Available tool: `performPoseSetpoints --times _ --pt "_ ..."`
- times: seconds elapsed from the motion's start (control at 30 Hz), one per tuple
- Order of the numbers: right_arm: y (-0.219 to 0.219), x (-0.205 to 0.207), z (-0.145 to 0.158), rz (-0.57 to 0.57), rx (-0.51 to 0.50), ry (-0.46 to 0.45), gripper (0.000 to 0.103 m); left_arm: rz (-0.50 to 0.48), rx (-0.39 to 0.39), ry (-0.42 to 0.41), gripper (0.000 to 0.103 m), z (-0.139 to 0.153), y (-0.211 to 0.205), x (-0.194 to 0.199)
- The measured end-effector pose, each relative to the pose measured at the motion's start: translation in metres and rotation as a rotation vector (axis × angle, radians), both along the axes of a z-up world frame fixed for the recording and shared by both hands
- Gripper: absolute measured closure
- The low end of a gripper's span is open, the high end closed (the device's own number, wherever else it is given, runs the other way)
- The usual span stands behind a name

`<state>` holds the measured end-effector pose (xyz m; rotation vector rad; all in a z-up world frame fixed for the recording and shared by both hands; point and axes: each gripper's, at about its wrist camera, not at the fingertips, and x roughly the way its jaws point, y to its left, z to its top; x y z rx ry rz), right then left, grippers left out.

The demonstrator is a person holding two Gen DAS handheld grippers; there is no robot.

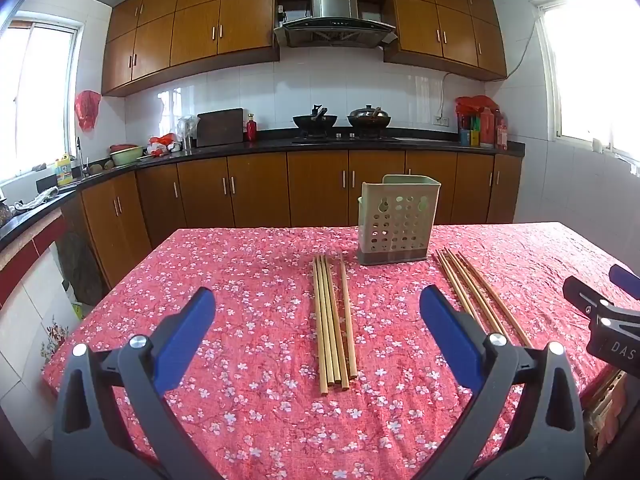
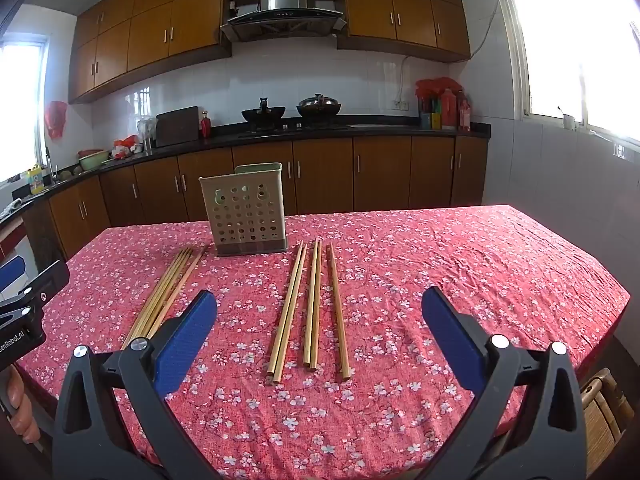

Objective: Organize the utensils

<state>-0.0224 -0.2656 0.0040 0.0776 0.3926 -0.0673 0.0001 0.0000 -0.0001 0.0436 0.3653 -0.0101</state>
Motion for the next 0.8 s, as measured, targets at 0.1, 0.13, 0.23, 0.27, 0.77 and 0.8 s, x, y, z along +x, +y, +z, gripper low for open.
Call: performPoseSetpoints --times 0.1,0.13,0.23,0.27,0.77,0.8 --pt "0.0008 -0.0002 0.0000 0.000 -0.003 0.000 0.002 0.000 -0.001 0.000 0.004 0.0000 0.0000 0.0000" --pt "0.0010 -0.0003 0.0000 0.000 -0.004 0.000 0.002 0.000 -0.001 0.000 0.004 0.0000 0.0000 0.0000" --pt "0.0015 -0.0007 -0.0001 0.000 -0.003 0.000 0.002 0.001 0.000 0.000 0.004 0.0000 0.0000 0.0000" --pt "0.0010 0.0003 -0.0004 0.000 -0.001 0.001 0.002 0.001 0.000 0.001 0.004 0.0000 0.0000 0.0000" --pt "0.0016 -0.0005 -0.0009 -0.001 -0.001 0.002 0.002 0.001 -0.002 0.002 0.004 0.0000 0.0001 0.0000" --pt "0.0016 -0.0007 -0.0009 -0.001 -0.002 0.001 0.002 0.001 -0.002 0.002 0.004 0.0000 0.0000 0.0001"
